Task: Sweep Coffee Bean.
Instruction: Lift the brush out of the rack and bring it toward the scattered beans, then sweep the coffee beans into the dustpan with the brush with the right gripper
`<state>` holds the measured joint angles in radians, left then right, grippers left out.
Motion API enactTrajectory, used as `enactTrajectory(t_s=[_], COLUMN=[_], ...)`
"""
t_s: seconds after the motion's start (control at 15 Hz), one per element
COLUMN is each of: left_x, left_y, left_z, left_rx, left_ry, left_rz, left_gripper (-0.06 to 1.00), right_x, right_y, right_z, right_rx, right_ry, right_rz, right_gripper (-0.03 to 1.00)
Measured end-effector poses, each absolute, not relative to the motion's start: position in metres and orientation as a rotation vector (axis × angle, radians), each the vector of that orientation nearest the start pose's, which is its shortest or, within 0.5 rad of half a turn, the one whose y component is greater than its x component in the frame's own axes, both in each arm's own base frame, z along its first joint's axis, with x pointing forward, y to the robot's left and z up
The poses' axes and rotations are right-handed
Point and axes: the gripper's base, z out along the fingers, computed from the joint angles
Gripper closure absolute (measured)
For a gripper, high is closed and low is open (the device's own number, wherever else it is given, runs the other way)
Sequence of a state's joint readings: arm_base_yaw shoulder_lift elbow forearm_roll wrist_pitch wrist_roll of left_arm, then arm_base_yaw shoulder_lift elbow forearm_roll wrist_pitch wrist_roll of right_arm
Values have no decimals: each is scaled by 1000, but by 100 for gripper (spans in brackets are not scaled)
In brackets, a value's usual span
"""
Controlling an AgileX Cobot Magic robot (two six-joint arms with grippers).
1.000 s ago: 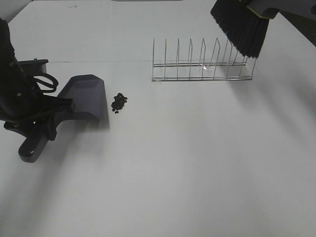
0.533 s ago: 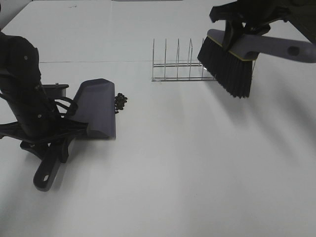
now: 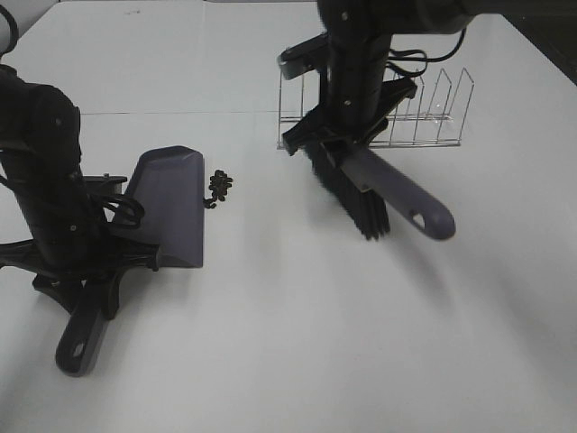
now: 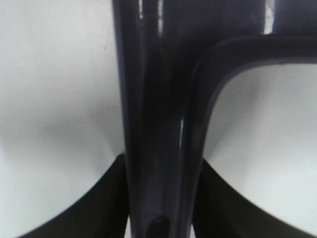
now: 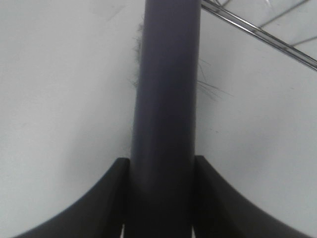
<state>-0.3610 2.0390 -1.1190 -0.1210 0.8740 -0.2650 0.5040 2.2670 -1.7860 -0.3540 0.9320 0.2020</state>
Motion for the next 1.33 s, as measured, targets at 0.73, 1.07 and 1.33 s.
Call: enactTrajectory(t_s=[0.73, 1.07, 1.33], left_x=[310, 310, 310], left_y=[-126, -126, -126], left_z=[97, 97, 97], left_rx=[32, 33, 33], left_ry=[3301, 3302, 3302], left_rz=[-67, -65, -65], left_gripper=[63, 63, 63], right_x=[402, 404, 409], right_y=[349, 365, 361], right_z=[122, 168, 213], right_rx=[-947, -881, -848], right_ry=[2678, 2647, 2505], right_rz=[-51, 92, 25], right_gripper=[68, 68, 68])
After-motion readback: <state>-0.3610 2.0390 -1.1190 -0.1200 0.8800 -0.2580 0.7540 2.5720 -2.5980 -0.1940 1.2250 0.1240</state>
